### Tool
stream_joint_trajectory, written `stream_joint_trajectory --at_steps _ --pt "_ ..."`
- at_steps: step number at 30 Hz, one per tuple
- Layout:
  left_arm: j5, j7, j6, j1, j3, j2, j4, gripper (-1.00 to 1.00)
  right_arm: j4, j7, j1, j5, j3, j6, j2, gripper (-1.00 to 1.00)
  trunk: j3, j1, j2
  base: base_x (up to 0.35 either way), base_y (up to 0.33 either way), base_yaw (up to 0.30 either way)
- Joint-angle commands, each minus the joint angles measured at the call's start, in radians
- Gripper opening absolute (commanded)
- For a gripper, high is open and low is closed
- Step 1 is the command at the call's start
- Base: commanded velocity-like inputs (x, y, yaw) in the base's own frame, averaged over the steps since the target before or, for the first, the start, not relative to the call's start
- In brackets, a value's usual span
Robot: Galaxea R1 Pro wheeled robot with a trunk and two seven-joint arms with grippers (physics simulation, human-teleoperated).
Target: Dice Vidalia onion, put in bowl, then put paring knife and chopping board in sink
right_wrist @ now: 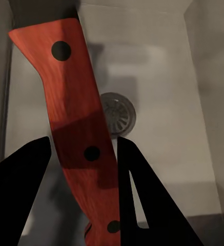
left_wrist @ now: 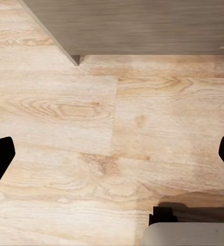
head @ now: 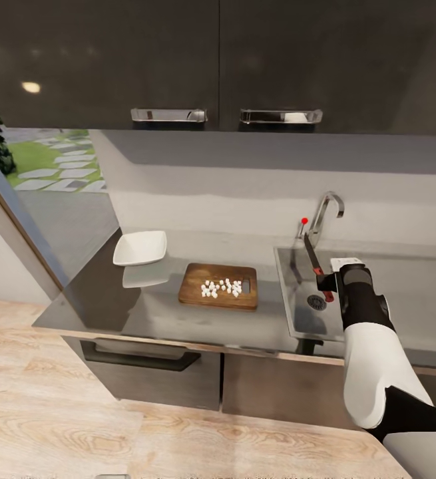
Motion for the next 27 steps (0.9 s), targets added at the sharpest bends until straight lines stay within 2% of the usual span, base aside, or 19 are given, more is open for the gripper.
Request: stream_joint_trajectory --at_steps 1,27 --pt "0.006 0.002 -0.005 -0.001 -0.009 -0.001 0.003 1.00 -0.001 0.009 -0.001 0.010 -0.004 0.001 0.001 -1.00 -0.004 0.001 -0.002 0.000 0.000 0.000" --pt "0.005 0.002 -0.004 -0.001 -0.009 -0.001 0.003 1.00 -0.001 0.010 -0.001 0.011 -0.005 0.002 -0.001 -1.00 -0.046 0.001 -0.002 0.000 0.000 0.000"
